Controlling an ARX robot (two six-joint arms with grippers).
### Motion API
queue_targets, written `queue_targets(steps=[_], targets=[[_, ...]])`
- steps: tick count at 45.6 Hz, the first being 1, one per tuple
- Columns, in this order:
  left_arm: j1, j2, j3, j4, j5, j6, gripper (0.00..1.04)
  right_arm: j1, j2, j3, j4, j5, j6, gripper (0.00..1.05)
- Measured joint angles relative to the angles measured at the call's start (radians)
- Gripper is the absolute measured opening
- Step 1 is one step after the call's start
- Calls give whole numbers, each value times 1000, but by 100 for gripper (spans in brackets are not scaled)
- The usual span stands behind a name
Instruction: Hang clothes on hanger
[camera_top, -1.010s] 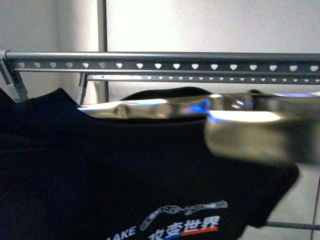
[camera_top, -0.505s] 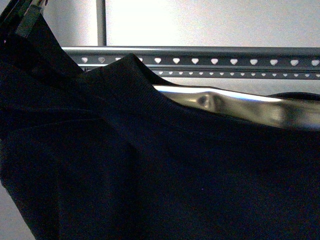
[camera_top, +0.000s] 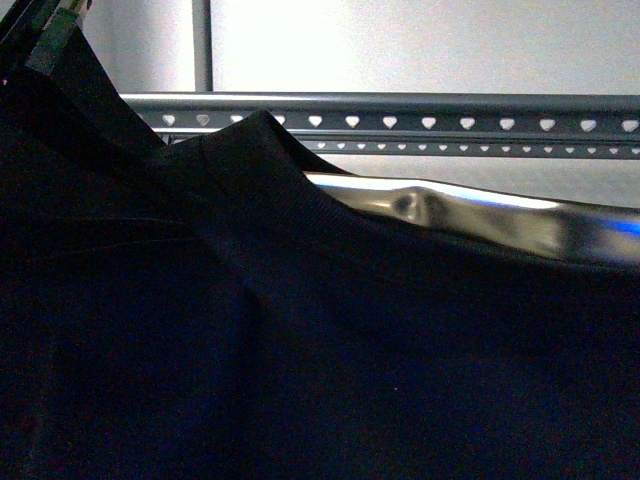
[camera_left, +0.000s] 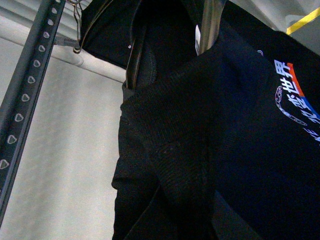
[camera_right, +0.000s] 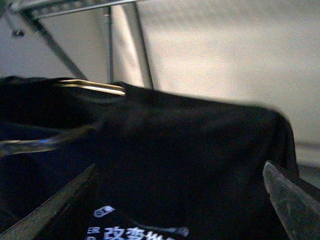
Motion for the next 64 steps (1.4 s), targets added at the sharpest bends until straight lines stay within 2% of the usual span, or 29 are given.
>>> queue_targets(steps=[7,9,11,12,13,19,23,30,39,46,54,59,61,64], targets=[[0,0,0,0,-2,0,4,93,69,86,10,-31,-459,97],[0,0,0,0,-2,0,4,124,130,113,14,-40,-624,97],[0,-3,0,0,-2,0,4,152,227,160,-44,-50,-882,97],[0,-3,0,0,-2,0,4,157,248,171,-62,-54,-905,97],[0,-3,0,0,-1,0,4,166,298,198,-108,-60,-1032,97],[0,-3,0,0,-2,0,4,195,473,290,-196,-28,-1335,97],[0,-3,0,0,-1,0,4,204,578,347,-193,0,-1456,97],[0,-3,0,0,-2,0,4,209,692,428,-173,5,-1519,97],[0,-3,0,0,-2,0,4,210,805,514,-144,5,-1502,96],[0,-3,0,0,-3,0,4,210,849,528,-115,14,-1481,80],[0,-3,0,0,-6,0,4,210,874,532,-97,7,-1443,53],[0,-3,0,0,-6,0,5,210,873,532,-122,-3,-1438,40],[0,-3,0,1,0,0,14,210,873,531,-137,-5,-1439,32],[0,-4,0,1,4,-1,23,209,875,528,-138,-5,-1436,23]])
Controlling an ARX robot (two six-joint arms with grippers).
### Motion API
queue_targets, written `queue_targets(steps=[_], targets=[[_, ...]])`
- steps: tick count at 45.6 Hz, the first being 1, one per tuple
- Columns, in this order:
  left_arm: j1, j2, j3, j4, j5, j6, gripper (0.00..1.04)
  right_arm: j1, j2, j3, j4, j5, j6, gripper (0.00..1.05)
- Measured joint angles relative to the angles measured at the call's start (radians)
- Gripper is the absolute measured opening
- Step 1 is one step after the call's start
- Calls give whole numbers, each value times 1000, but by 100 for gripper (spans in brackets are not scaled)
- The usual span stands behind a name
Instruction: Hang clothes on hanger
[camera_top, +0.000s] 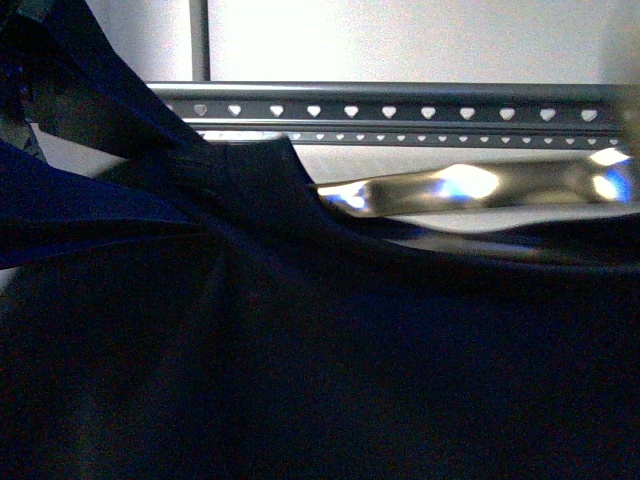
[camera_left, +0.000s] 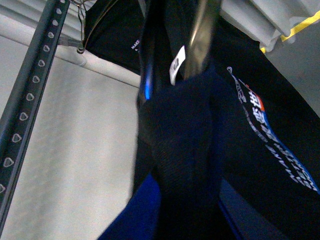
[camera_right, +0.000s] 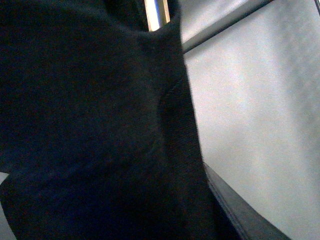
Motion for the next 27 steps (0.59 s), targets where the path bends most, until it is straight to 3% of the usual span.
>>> queue_targets(steps=[3,9,23,27], targets=[[0,-1,0,0,1,0,32,-2,7,-3,1,-1,5,15],[0,-1,0,1,5,-2,50,-13,44,-6,17,16,10,9],[0,-3,0,2,6,-2,93,-39,245,-27,196,105,129,8],[0,-3,0,2,6,-2,100,-42,303,-25,270,142,188,8]])
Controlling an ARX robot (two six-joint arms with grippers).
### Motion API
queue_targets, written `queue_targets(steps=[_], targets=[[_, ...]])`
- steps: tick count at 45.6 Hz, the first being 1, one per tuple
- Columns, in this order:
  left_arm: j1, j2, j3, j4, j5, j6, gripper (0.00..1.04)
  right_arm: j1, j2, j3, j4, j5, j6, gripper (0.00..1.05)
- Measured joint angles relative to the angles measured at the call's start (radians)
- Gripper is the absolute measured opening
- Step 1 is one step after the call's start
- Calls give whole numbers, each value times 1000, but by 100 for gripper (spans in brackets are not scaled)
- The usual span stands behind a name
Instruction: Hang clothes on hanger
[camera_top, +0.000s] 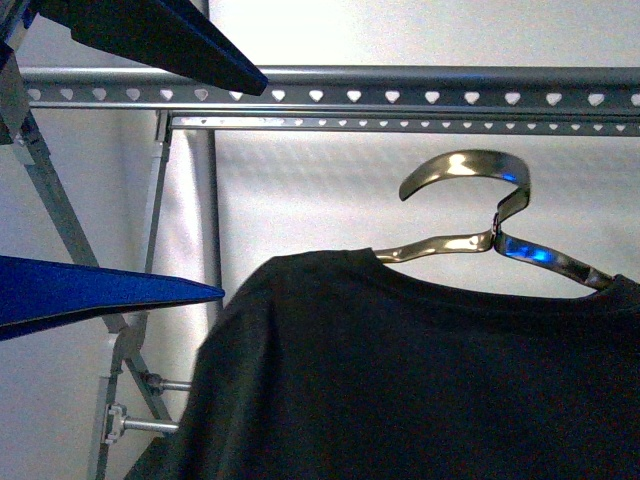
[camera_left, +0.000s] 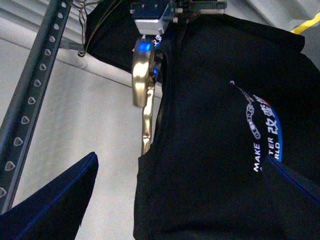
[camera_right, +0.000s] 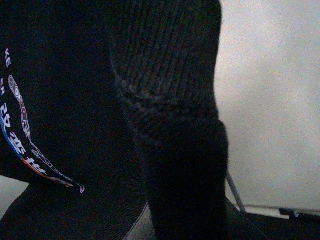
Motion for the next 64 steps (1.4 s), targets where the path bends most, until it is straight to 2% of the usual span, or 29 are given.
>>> queue_targets(steps=[4,9,10,11,12,13,17,19,20,22,24,29,38,42,45,49,53,62,64], targets=[[0,0,0,0,0,0,98,0,64,19,54,64,120,7],[0,0,-1,5,-2,-2,98,15,116,85,-5,159,356,7],[-13,-13,-35,101,-93,-80,98,25,126,118,-38,203,444,7],[-19,-32,-90,257,-237,-215,98,31,130,133,-39,218,507,7],[-21,-37,-106,309,-277,-263,98,34,132,140,-41,219,519,7],[-21,-43,-129,387,-343,-337,98,39,136,159,-51,217,592,7],[5,-41,-156,721,-673,-772,98,58,138,204,-56,215,760,7],[40,-41,-130,793,-810,-996,98,67,138,235,-61,218,836,7],[69,-45,-101,798,-895,-1175,98,70,141,259,-67,226,879,7],[134,-55,-49,741,-1019,-1462,98,73,146,307,-79,251,976,7],[186,-65,-26,656,-1026,-1669,98,73,154,354,-105,267,1040,7],[233,-79,-50,580,-981,-1957,98,66,189,461,-177,286,1175,7],[200,-129,-153,622,-946,-2092,98,64,298,630,-260,285,1373,7],[167,-167,-165,603,-941,-2080,97,64,366,723,-308,313,1433,7],[153,-233,-206,491,-927,-1867,81,71,428,818,-364,343,1468,7],[150,-307,-357,547,-928,-1670,61,96,482,913,-428,376,1474,7],[150,-345,-459,595,-928,-1611,49,121,510,972,-470,409,1461,7],[150,-473,-692,687,-929,-1562,4,209,552,1000,-491,462,1432,7],[150,-500,-732,698,-928,-1558,4,222,564,1012,-492,469,1430,7]])
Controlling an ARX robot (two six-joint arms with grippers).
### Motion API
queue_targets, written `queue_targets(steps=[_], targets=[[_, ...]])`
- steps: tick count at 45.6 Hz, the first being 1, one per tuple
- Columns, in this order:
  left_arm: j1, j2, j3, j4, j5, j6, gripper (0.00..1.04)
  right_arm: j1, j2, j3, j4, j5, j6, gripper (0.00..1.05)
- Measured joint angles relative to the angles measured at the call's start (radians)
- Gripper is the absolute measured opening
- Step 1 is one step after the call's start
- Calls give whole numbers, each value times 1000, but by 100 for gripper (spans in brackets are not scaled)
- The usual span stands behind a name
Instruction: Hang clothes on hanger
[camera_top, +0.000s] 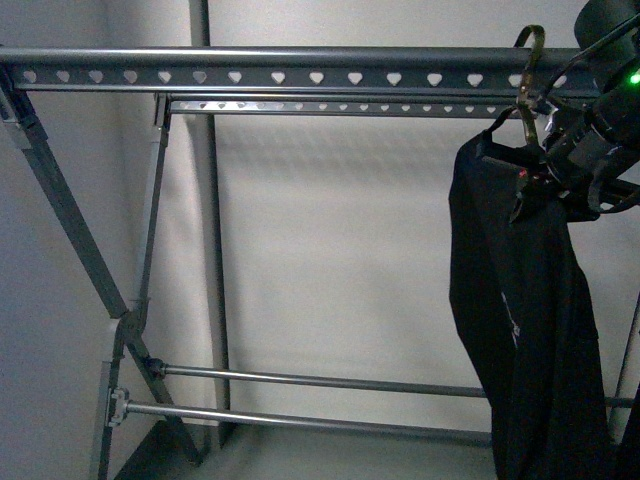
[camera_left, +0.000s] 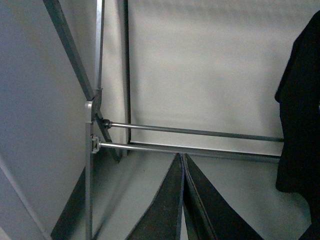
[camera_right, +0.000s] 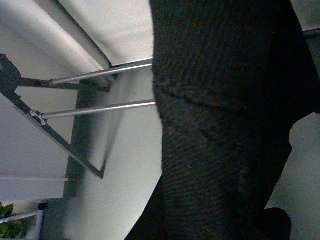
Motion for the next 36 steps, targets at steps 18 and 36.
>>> queue_targets(steps=[18,36], targets=[[0,-143,-157,13,0,6,4,-3,150,303,-135,30,47,7],[0,-312,-251,-58,0,6,4,-11,347,608,-237,37,104,6]])
